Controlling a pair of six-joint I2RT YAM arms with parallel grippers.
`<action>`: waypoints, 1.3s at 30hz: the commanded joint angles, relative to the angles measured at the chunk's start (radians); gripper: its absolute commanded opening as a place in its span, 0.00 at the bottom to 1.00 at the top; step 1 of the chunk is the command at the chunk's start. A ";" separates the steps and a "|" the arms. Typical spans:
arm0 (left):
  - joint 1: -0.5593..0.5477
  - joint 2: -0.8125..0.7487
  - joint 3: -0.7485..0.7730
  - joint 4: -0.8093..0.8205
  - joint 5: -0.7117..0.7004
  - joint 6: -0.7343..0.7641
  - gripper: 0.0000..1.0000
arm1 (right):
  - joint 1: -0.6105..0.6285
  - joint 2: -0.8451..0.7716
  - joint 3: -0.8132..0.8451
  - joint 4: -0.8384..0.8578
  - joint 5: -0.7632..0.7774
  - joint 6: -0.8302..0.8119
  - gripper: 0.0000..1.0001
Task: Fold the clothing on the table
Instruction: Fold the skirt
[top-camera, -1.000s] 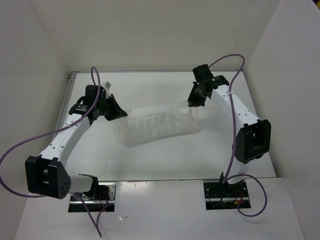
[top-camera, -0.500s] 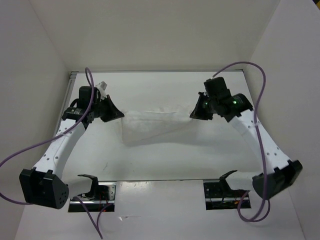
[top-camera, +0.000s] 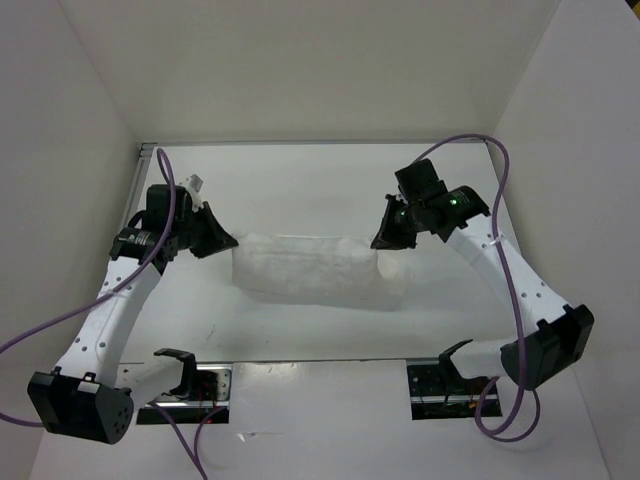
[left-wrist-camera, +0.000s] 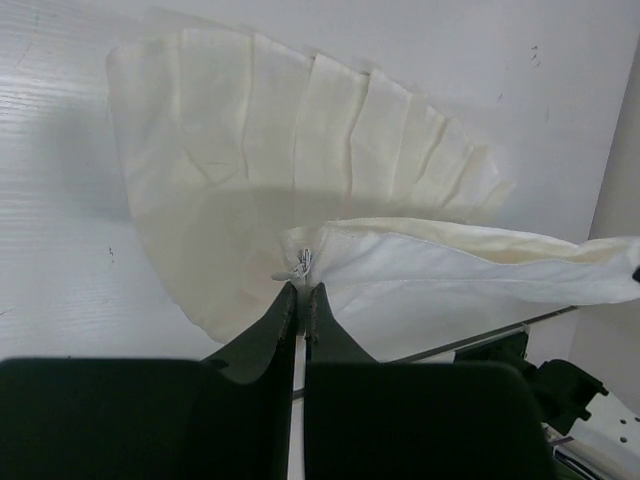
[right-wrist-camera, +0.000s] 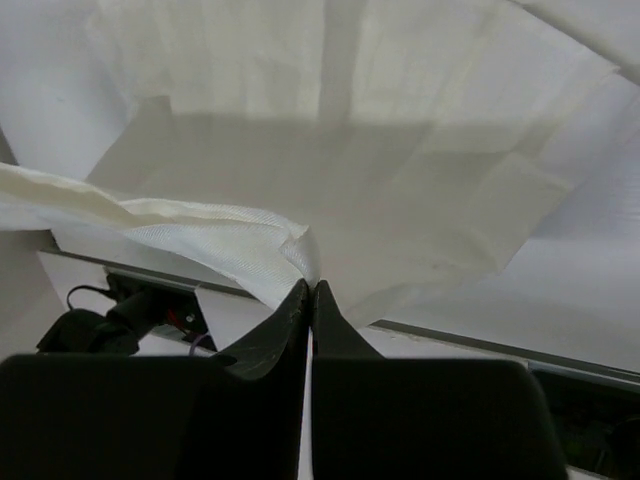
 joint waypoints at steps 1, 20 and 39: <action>0.011 -0.005 -0.012 -0.005 -0.054 0.012 0.00 | 0.006 0.058 0.010 -0.007 0.062 -0.028 0.00; 0.012 0.467 0.171 0.218 -0.082 0.053 0.00 | -0.030 0.297 0.091 0.000 0.234 -0.067 0.00; -0.016 0.746 0.357 0.371 -0.246 0.020 0.81 | -0.162 0.480 0.088 0.220 0.418 -0.038 0.56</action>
